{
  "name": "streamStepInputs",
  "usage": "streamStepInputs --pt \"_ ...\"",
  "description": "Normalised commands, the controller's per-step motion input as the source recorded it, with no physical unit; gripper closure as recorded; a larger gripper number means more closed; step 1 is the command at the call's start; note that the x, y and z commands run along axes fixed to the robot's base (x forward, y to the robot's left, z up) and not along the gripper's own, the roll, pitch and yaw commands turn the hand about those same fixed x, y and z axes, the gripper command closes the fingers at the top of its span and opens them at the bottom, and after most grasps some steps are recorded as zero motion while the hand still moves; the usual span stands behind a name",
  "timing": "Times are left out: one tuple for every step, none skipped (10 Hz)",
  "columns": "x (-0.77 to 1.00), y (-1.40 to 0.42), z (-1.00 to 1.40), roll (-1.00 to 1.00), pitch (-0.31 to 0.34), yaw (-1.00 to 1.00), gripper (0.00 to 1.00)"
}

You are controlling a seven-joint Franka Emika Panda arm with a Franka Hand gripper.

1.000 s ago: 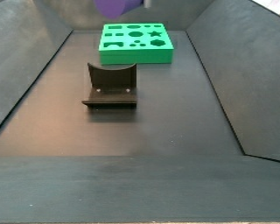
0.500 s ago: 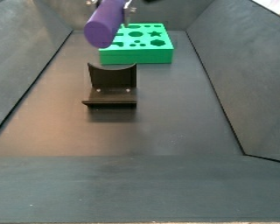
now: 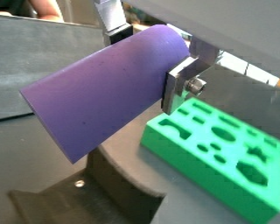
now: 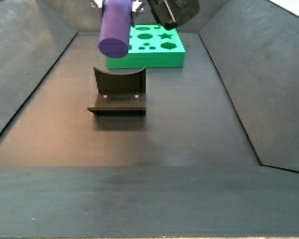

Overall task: Pick up the round object. Move up. Place the round object on the fixture. Regrasp the round object. Move to above the board. Insert the round object.
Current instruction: Place the round object on the fixture.

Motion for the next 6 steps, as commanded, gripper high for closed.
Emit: streamStepInputs --pt "0.08 0.05 -0.02 -0.56 0.265 0.04 1.00" --pt "0.08 0.04 -0.02 -0.35 0.245 -0.05 1.00" --pt "0.07 0.03 -0.01 -0.20 0.192 -0.11 1.00" --pt "0.13 0.13 -1.00 -1.00 0.315 -0.11 1.00" --pt "0.12 0.13 -1.00 -1.00 0.298 -0.12 1.00" --pt "0.15 0.14 -1.00 -0.92 0.267 -0.22 1.00"
